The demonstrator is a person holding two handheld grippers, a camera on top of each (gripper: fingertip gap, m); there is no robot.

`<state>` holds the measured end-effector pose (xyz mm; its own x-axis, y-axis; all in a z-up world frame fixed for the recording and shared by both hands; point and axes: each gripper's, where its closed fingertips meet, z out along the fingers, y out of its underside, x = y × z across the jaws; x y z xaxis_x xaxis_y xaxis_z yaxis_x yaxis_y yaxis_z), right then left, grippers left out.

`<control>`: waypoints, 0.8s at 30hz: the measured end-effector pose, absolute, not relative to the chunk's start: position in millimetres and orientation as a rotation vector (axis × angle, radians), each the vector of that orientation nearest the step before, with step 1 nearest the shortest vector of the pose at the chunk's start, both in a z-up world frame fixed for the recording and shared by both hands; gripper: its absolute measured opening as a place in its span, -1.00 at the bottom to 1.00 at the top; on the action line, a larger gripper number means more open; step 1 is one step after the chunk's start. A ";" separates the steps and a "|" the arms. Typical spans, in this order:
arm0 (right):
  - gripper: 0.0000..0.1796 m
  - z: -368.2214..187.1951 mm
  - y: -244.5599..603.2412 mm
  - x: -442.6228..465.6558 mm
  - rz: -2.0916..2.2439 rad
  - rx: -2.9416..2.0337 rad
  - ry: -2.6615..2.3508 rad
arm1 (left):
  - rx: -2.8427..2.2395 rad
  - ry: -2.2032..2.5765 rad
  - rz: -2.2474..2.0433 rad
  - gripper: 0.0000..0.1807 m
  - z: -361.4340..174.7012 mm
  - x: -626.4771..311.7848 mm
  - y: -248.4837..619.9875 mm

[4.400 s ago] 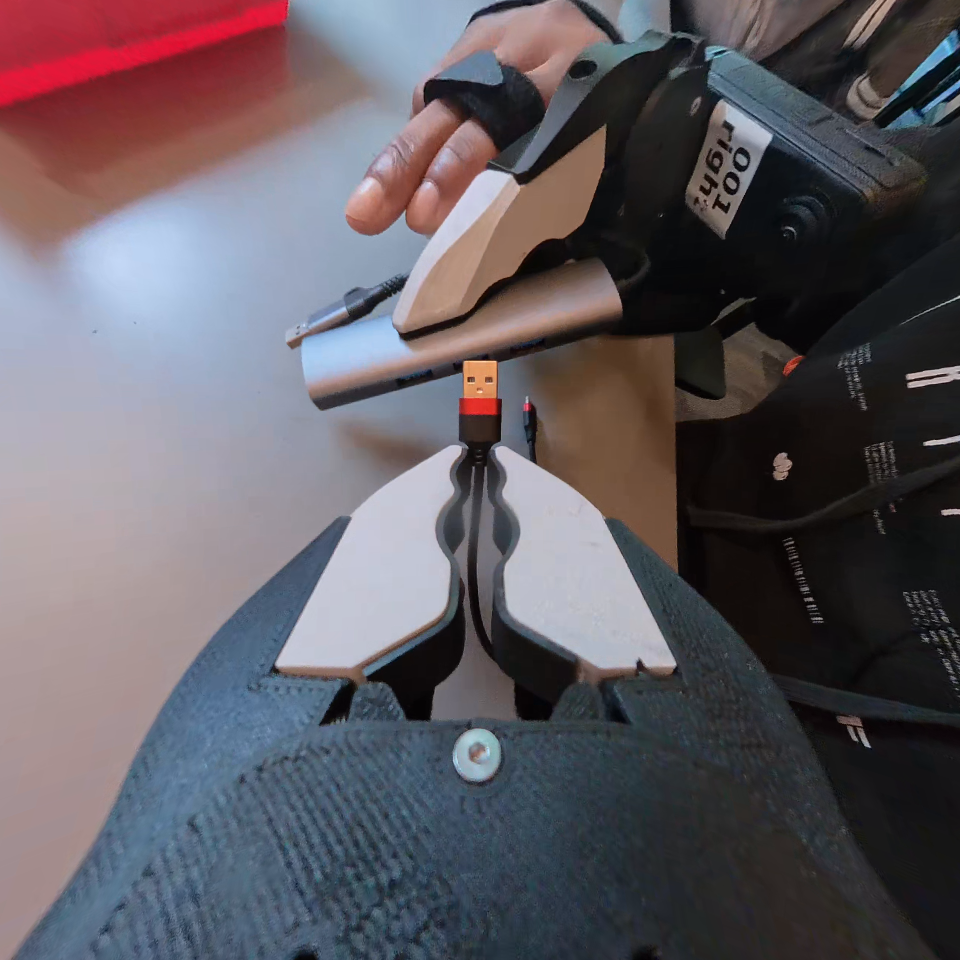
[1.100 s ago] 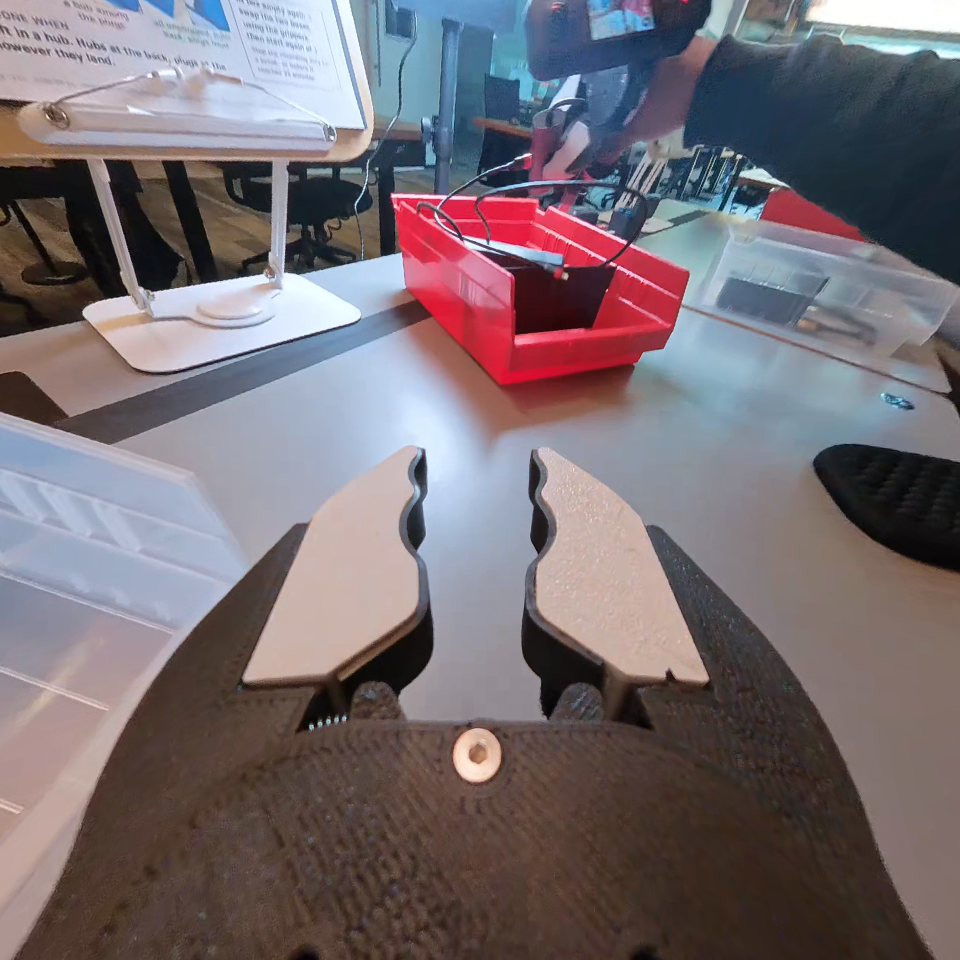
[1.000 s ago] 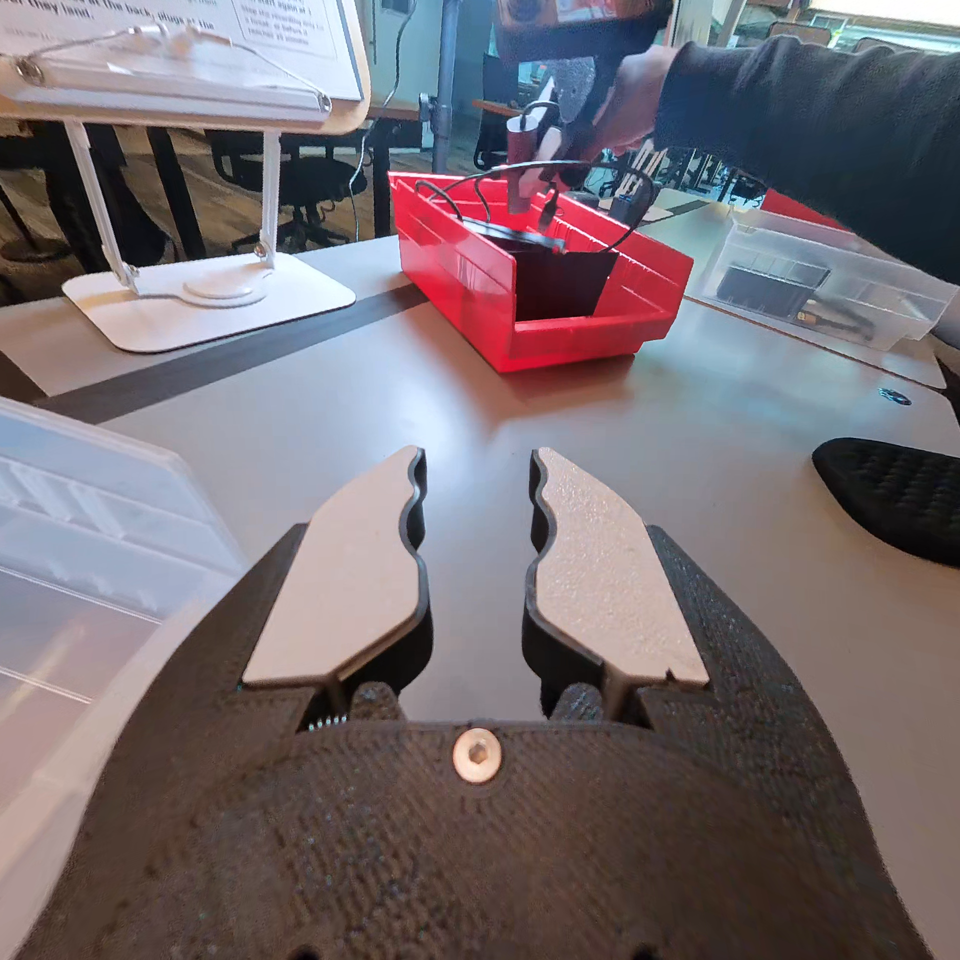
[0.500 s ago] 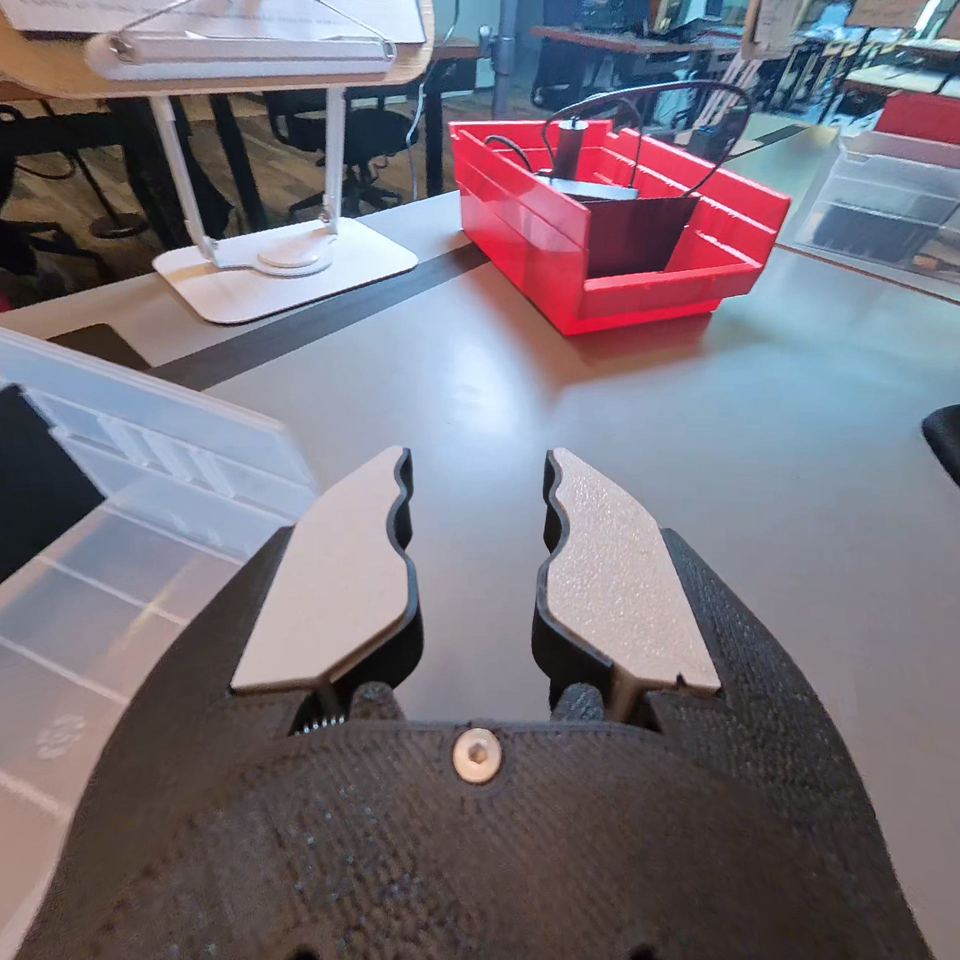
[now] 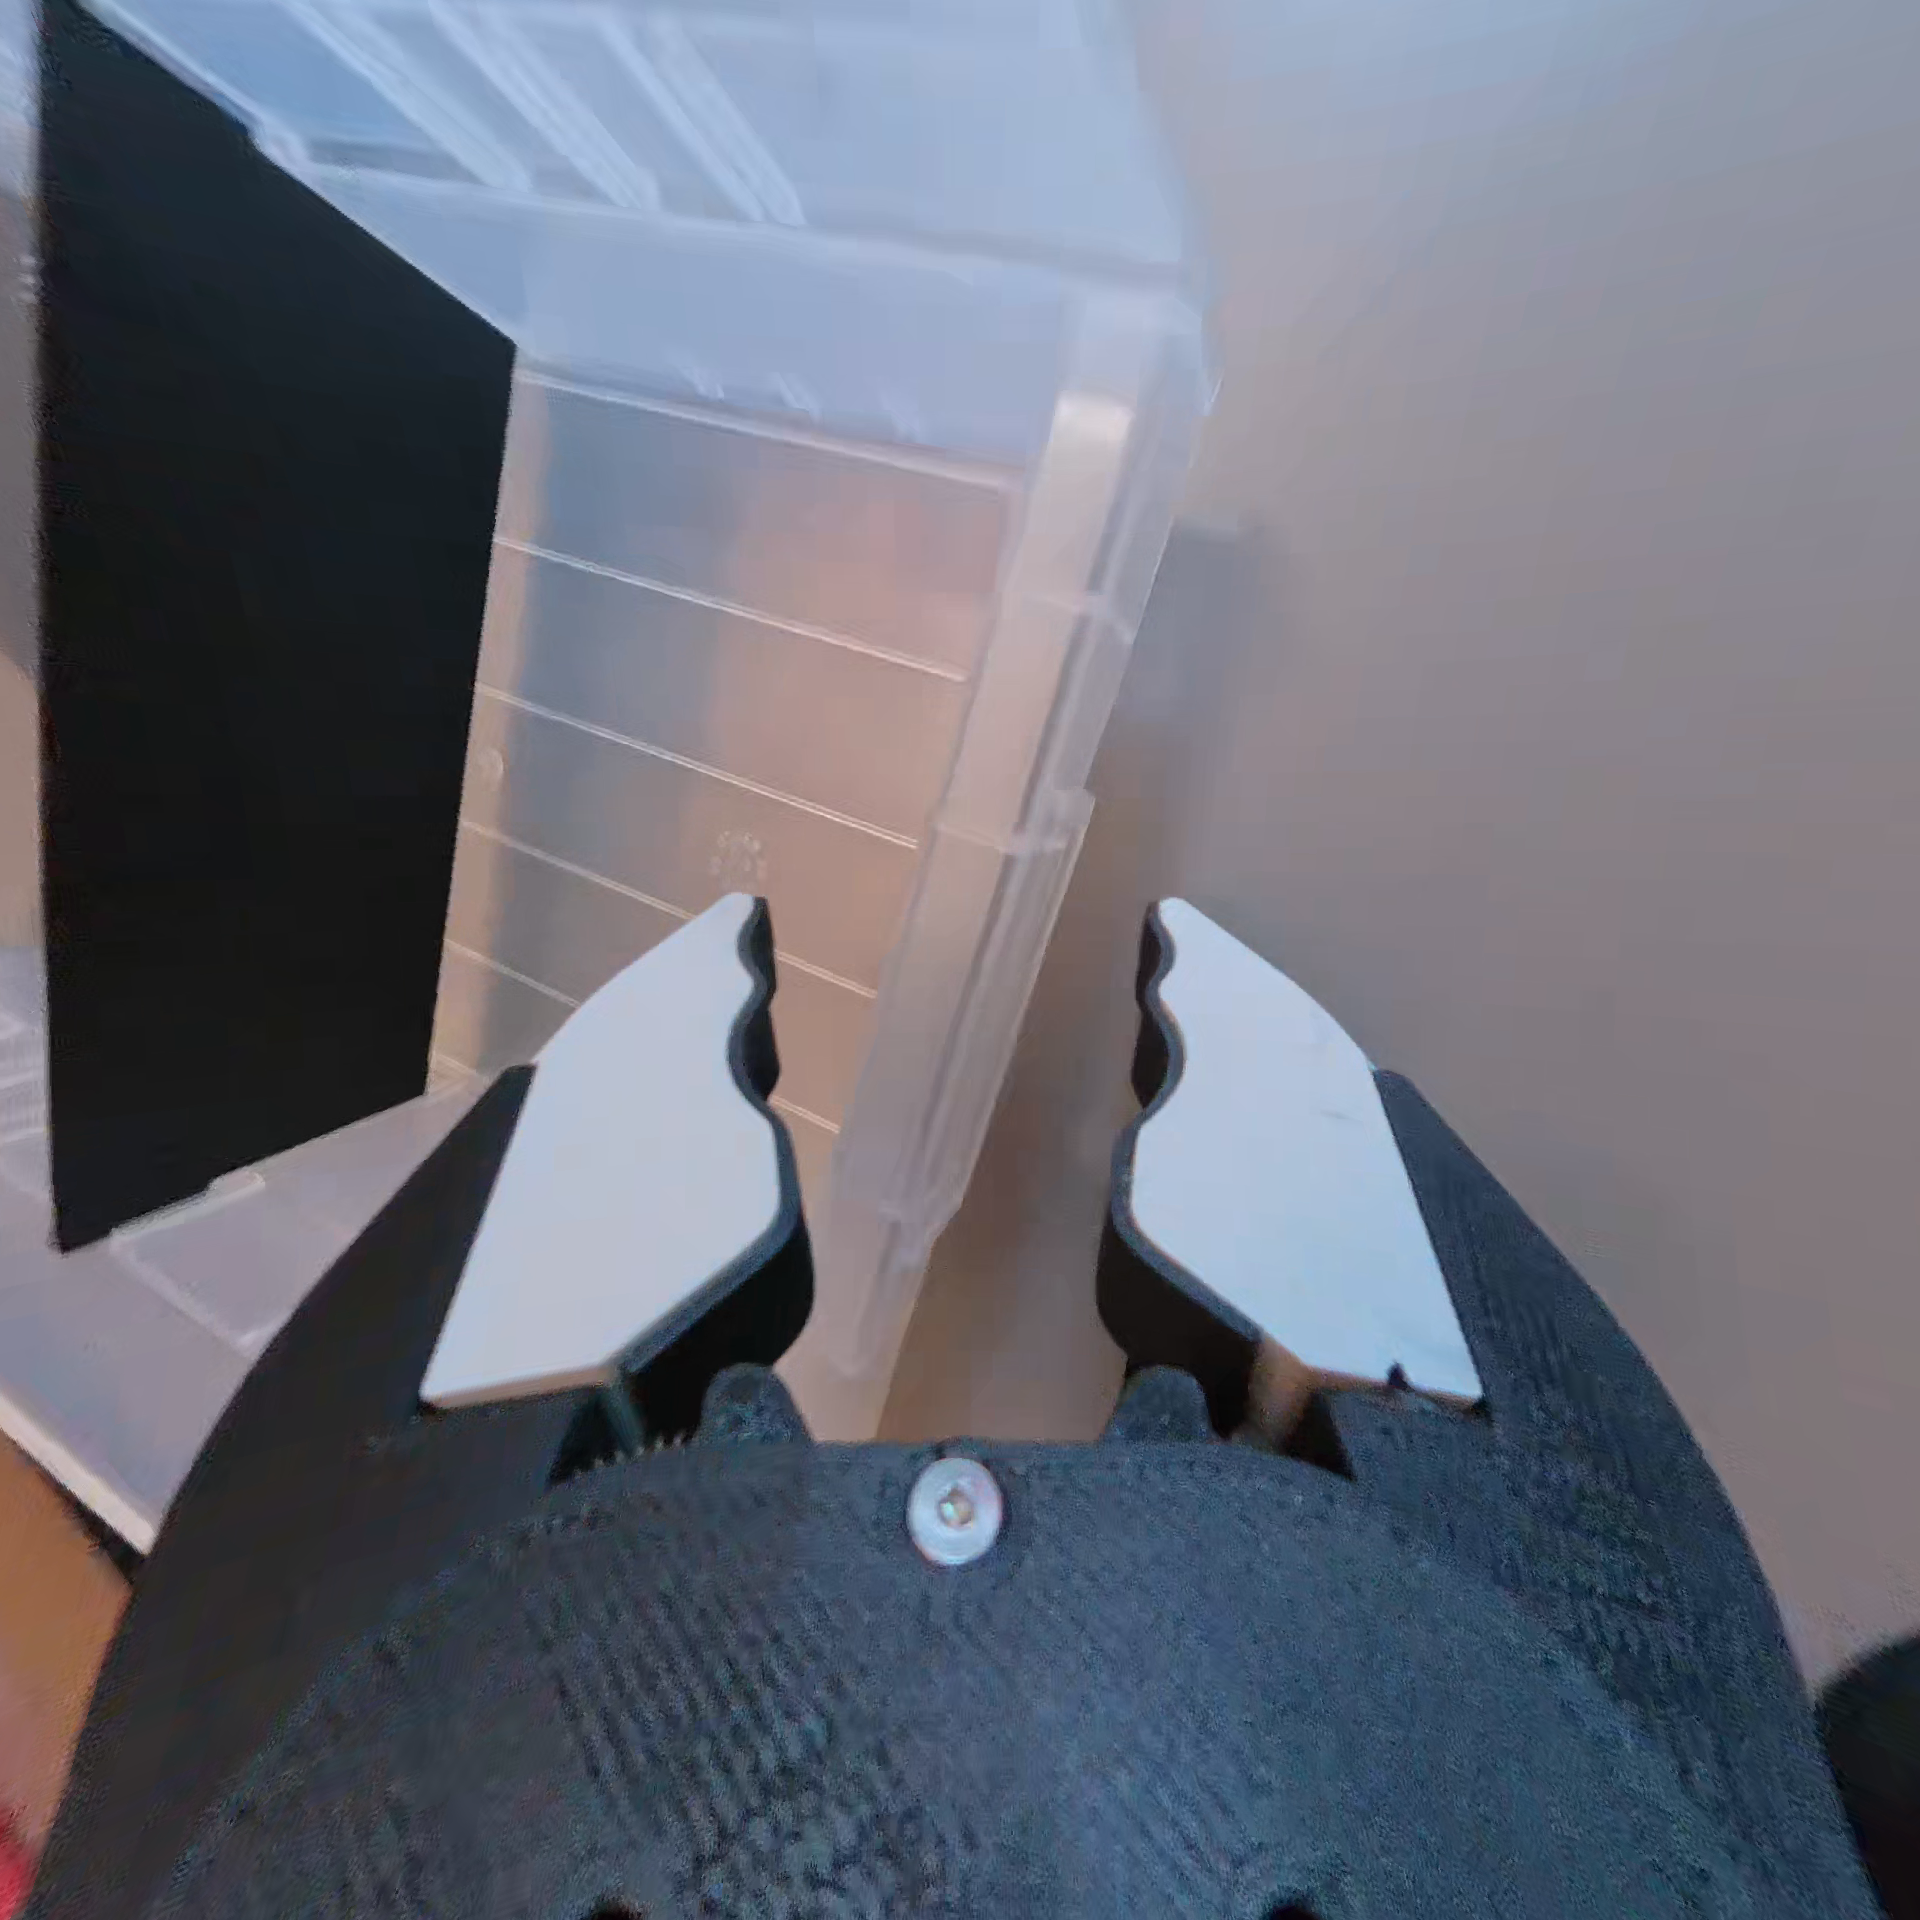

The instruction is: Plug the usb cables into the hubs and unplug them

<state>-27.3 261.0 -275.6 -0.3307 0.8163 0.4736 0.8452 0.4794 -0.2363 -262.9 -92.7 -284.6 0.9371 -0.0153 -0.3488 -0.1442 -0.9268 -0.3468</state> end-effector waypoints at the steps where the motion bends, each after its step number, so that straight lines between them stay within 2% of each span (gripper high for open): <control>1: -0.48 -282.0 259.9 -30.1 -0.074 -1.335 -2.244 | -2.746 0.165 0.515 -0.38 -291.0 -266.0 -91.7; 2: -0.64 -286.8 257.1 -33.1 -0.061 -1.308 -2.275 | -2.748 0.222 0.511 -0.57 -296.1 -265.1 -88.1; 3: -0.67 -289.0 254.5 -35.7 -0.058 -1.278 -2.287 | -2.720 0.265 0.517 -0.63 -296.4 -264.2 -81.6; 7: -0.67 -287.1 229.9 -32.2 -0.013 -1.180 -2.303 | -2.622 0.407 0.573 -0.67 -295.1 -245.7 -54.9; 18: -0.67 -284.0 102.1 32.1 0.117 -0.997 -2.305 | -2.271 0.990 0.525 -0.64 -289.0 -109.4 19.7; 20: -0.65 -278.0 81.6 44.5 0.188 -1.007 -2.265 | -2.214 0.965 0.550 -0.61 -282.2 -105.1 26.1; 22: -0.58 -258.3 52.2 58.8 0.393 -1.052 -2.196 | -2.217 0.835 0.548 -0.43 -272.8 -110.2 23.1; 24: -0.52 -227.6 31.4 76.8 0.604 -1.079 -2.079 | -2.164 0.675 0.464 -0.46 -257.3 -101.5 14.3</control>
<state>76.8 31.4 -227.6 -0.4017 0.8361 0.3736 0.5058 0.5426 -0.6706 -101.5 14.3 -257.3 0.7897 -0.3099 -0.5294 -0.6053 -0.5340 -0.5903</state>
